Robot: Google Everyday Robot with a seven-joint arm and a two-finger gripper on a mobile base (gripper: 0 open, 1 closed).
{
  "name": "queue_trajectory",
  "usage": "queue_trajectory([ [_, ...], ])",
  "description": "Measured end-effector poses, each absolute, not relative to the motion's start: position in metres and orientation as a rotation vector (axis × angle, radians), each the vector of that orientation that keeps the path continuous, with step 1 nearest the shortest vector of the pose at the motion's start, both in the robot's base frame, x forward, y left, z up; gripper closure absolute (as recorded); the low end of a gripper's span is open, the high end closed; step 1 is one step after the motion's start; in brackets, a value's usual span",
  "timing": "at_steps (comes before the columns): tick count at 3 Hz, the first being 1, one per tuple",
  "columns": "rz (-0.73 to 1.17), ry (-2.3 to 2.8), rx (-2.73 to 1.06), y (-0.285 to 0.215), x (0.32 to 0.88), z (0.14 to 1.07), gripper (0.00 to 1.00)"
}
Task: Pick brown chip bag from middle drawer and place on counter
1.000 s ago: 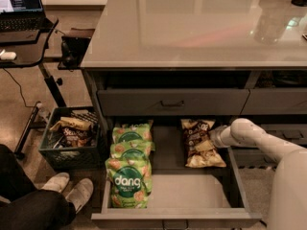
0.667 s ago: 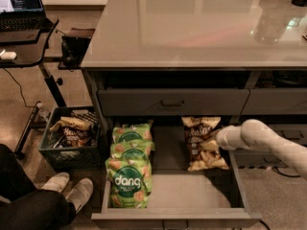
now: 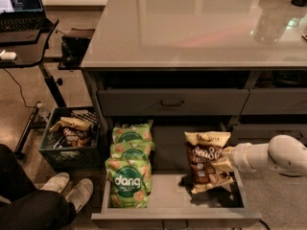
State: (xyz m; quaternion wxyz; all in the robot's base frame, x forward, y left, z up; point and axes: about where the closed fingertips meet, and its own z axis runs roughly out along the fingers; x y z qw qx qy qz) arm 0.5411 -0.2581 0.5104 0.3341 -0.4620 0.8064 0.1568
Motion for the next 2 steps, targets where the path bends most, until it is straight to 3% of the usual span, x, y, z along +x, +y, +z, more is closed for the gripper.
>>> queue_trajectory([
  [2, 0.412, 1.95, -1.377, -0.232, 0.5, 0.572, 1.0],
])
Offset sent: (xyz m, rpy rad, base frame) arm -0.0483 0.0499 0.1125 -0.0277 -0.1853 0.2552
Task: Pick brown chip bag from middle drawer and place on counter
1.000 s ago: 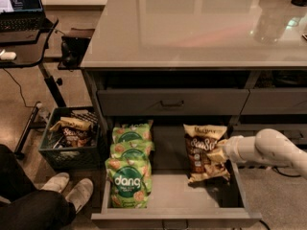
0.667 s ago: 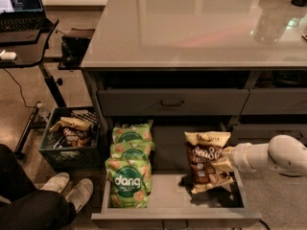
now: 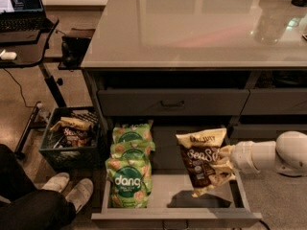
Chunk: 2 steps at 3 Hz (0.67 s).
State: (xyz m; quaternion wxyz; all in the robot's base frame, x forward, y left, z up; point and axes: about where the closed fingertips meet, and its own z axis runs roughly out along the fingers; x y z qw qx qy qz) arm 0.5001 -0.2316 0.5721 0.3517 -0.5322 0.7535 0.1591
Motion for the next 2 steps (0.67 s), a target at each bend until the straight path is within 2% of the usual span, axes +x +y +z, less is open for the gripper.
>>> queue_trajectory([
  [2, 0.309, 1.759, -1.449, -0.193, 0.527, 0.619, 1.0],
])
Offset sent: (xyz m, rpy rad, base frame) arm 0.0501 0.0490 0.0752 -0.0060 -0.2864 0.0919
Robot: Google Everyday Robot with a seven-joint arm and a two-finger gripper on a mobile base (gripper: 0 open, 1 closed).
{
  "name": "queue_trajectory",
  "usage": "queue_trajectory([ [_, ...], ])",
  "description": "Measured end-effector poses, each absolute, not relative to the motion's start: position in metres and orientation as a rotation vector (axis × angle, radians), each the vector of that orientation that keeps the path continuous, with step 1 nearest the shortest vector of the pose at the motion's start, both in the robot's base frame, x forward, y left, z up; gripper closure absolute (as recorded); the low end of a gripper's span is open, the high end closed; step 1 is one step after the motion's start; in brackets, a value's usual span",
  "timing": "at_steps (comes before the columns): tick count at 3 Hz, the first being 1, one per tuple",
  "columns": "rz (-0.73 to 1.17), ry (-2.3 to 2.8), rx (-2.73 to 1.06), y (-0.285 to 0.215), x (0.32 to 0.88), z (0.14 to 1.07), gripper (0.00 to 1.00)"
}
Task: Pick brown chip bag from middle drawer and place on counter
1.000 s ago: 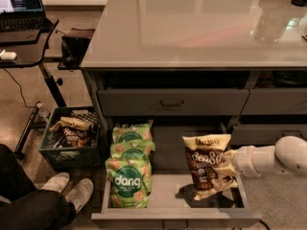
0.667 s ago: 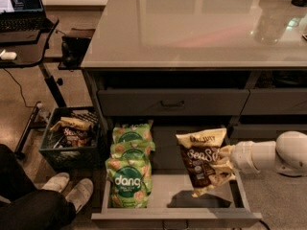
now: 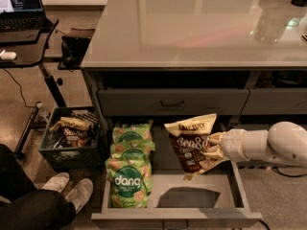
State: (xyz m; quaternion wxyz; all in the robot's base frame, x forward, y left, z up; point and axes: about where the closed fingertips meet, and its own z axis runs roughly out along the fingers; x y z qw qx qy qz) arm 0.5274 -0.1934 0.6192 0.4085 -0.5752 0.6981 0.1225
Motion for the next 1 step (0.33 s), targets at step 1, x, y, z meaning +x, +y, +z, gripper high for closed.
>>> queue_trajectory([
  [1, 0.308, 1.757, -1.45, -0.1928, 0.5276, 0.6195, 1.0],
])
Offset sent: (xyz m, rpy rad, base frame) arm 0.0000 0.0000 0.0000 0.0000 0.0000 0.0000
